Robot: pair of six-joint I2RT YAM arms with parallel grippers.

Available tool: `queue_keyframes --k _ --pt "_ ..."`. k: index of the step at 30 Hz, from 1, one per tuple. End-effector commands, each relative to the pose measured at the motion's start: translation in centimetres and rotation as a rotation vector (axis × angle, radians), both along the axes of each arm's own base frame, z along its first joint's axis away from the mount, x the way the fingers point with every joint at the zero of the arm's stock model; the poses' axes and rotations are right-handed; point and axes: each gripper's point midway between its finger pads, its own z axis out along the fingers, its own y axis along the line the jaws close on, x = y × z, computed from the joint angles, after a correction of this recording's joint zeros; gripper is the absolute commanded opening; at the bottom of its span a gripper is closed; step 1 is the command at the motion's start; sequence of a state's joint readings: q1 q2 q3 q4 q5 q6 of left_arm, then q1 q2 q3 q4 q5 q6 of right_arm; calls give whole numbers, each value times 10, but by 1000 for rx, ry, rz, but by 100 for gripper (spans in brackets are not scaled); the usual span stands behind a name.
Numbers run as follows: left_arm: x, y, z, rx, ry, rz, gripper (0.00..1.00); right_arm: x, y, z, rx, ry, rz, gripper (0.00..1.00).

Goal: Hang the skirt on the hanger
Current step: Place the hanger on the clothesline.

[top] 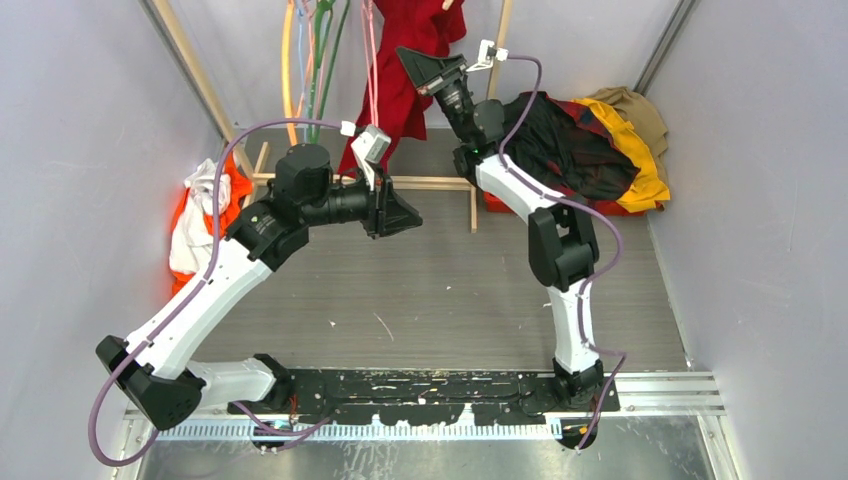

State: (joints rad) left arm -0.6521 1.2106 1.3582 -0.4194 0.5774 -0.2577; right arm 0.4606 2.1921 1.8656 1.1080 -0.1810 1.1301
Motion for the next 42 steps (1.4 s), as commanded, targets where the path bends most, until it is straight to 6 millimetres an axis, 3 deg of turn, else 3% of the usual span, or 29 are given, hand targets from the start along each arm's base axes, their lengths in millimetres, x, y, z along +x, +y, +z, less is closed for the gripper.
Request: queue_keyframes --k 1,7,19,24,26,30,35,37,38,42 --pt "-6 5 18 -44 -51 -8 20 -17 -17 18 -94 -10 -86 1" --pt "-7 9 19 -45 -55 -1 20 -12 -21 -19 -260 156 -109 1" --pt "-11 17 20 -46 -62 18 20 -21 -42 -63 -693 476 -163 8" --pt "-10 20 18 -40 -61 36 20 -30 -70 -80 -804 564 -269 31" --pt "-9 21 16 -35 -53 44 20 -30 -82 -85 -836 596 -310 35" --pt "-9 25 9 -21 -39 68 21 -32 -101 -84 -876 606 -378 49" --pt "-9 30 6 -15 -34 94 22 -39 -106 -68 -872 561 -393 66" --pt "-10 32 6 -17 -36 103 23 -44 -107 -56 -861 529 -389 87" --pt "-10 33 5 -14 -33 107 24 -46 -107 -50 -852 512 -388 91" --pt "-10 36 2 -9 -34 127 28 -58 -106 -21 -815 439 -378 96"
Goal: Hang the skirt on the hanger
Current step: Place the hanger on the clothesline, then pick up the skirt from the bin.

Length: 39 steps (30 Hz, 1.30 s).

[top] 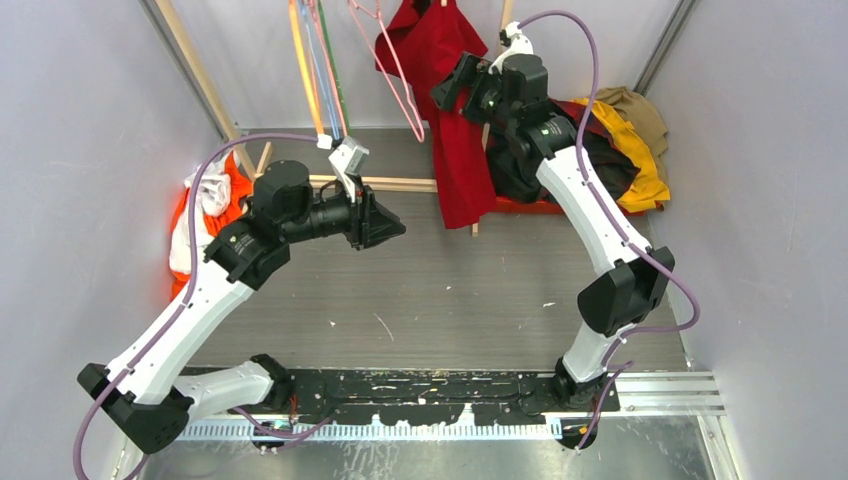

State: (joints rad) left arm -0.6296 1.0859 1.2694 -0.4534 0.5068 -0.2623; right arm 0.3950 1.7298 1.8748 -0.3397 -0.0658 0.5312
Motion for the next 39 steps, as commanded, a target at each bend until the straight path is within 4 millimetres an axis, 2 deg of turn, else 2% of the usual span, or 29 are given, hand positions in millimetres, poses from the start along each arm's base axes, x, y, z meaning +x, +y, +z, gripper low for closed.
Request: queue_keyframes --k 1,3,7,8,9,10,11,13,15,22,29,34,39 --pt "0 8 8 -19 -29 40 29 -26 -9 63 35 -145 24 96" --pt "1 10 7 -14 -32 51 32 -30 -12 74 43 -167 20 100" --pt "3 14 7 -5 -39 75 40 -44 -25 90 46 -196 -9 100" --pt "3 14 8 -4 -41 78 46 -49 -30 94 45 -207 -19 100" --pt "4 15 7 -2 -40 81 57 -54 -35 98 45 -219 -31 100" --pt "4 15 9 -2 -43 84 63 -59 -40 102 42 -231 -40 100" --pt "4 16 9 0 -45 86 65 -64 -44 106 41 -242 -47 100" --pt "5 17 10 5 -47 95 83 -74 -53 115 41 -264 -63 100" --pt "6 19 11 10 -50 107 96 -83 -61 123 41 -283 -80 100" --pt "6 25 20 13 -70 137 99 -112 -93 143 38 -340 -178 100" --pt "-3 34 37 -2 -58 154 99 -147 -128 141 15 -363 -291 100" --pt "-17 44 41 -36 -59 171 100 -167 -146 126 0 -340 -342 100" --pt "-28 53 37 -35 -50 182 99 -180 -158 96 -30 -293 -380 100"
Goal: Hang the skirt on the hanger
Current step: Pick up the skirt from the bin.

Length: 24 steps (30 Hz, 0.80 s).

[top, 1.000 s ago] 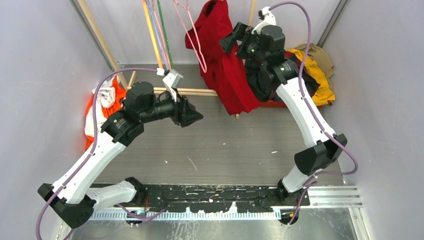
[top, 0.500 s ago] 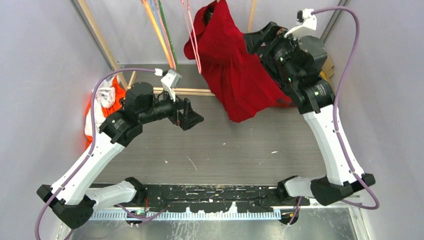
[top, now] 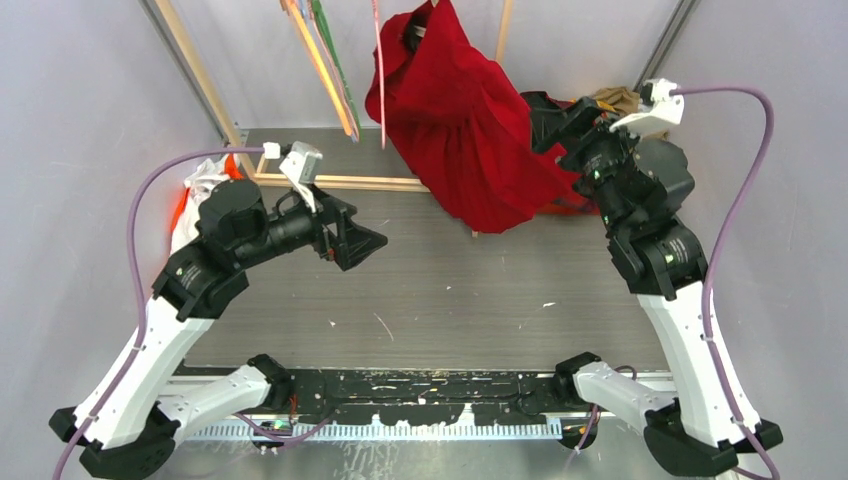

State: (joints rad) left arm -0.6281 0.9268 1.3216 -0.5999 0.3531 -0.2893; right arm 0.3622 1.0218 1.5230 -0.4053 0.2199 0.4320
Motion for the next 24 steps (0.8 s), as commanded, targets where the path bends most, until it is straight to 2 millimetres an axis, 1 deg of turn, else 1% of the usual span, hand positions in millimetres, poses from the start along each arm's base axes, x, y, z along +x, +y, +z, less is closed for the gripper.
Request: queue_keyframes --k 1,5,8,13,15,19,22,24 --pt "-7 10 0 -11 4 29 99 -10 -18 -20 -19 29 -71 100" --pt "-11 12 -11 -8 23 31 99 -15 -13 -43 -21 76 -36 100" --pt "-11 13 -20 -4 40 36 99 -16 -11 -64 -27 126 -26 100" --pt "-11 13 -26 -1 54 41 99 -20 -13 -89 -35 182 -34 100" --pt "-11 15 -28 5 58 49 99 -23 -17 -104 -49 214 -49 100" --pt "-9 15 -40 21 82 59 99 -28 -32 -142 -51 310 -129 100" --pt "-3 17 -52 37 103 94 99 -35 -34 -167 -40 376 -142 100" --pt "-1 19 -61 56 128 116 99 -40 -33 -180 -36 420 -133 100"
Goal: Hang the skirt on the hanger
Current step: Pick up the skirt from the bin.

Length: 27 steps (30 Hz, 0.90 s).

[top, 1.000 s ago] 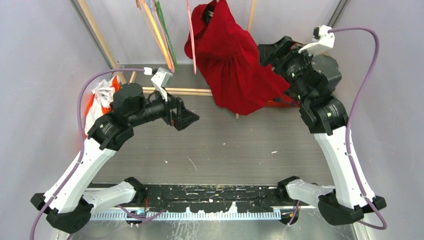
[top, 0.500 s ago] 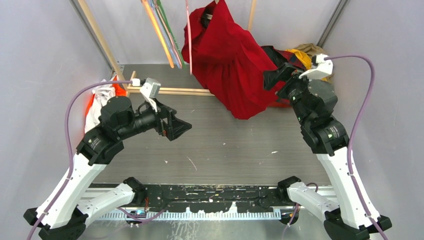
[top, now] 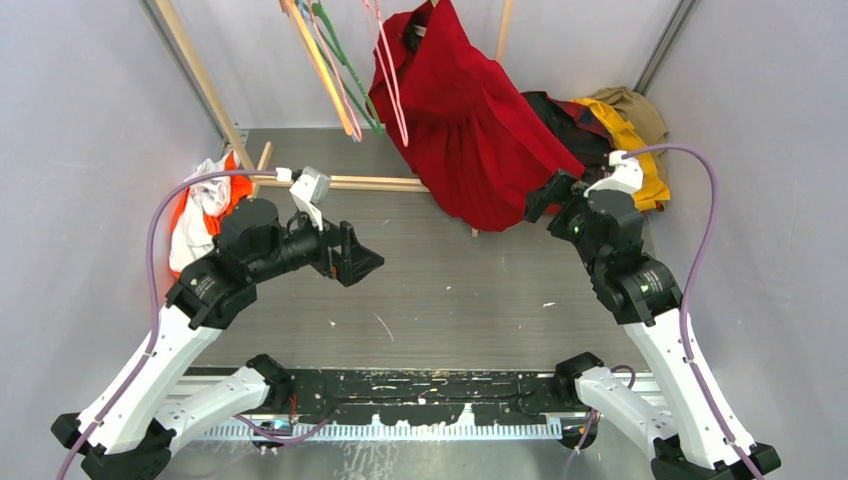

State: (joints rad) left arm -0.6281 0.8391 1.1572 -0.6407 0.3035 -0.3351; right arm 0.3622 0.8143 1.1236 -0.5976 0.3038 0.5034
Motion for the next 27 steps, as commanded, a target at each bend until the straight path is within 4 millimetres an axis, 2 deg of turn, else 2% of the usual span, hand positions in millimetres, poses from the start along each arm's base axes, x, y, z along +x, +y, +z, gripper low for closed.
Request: queue_keyframes --k 1,5,7,8,11,14,15,17,20,22,27 --pt "9 6 -9 10 16 66 99 -11 -7 -22 38 78 -54 100" --pt "9 8 -31 2 73 102 99 -27 -5 -48 54 168 -35 100" --pt "10 10 -42 15 102 126 99 -35 -9 -59 51 184 -45 100" --pt "10 11 -47 28 117 131 100 -38 -17 -61 44 181 -84 100" --pt "10 11 -57 55 143 130 99 -46 -39 -52 37 118 -181 100" --pt "10 9 -61 53 153 121 99 -44 -59 -36 1 81 -282 100" --pt "11 7 -61 51 153 119 99 -40 -64 -32 -30 89 -312 100" --pt "12 5 -64 54 158 111 99 -23 -61 -32 -71 138 -325 100" --pt "13 3 -69 64 164 101 100 14 -59 -40 -51 194 -329 100" --pt "13 3 -73 63 162 100 99 36 -72 -42 18 198 -359 100" --pt "14 5 -79 54 152 114 99 82 -122 -48 258 214 -444 92"
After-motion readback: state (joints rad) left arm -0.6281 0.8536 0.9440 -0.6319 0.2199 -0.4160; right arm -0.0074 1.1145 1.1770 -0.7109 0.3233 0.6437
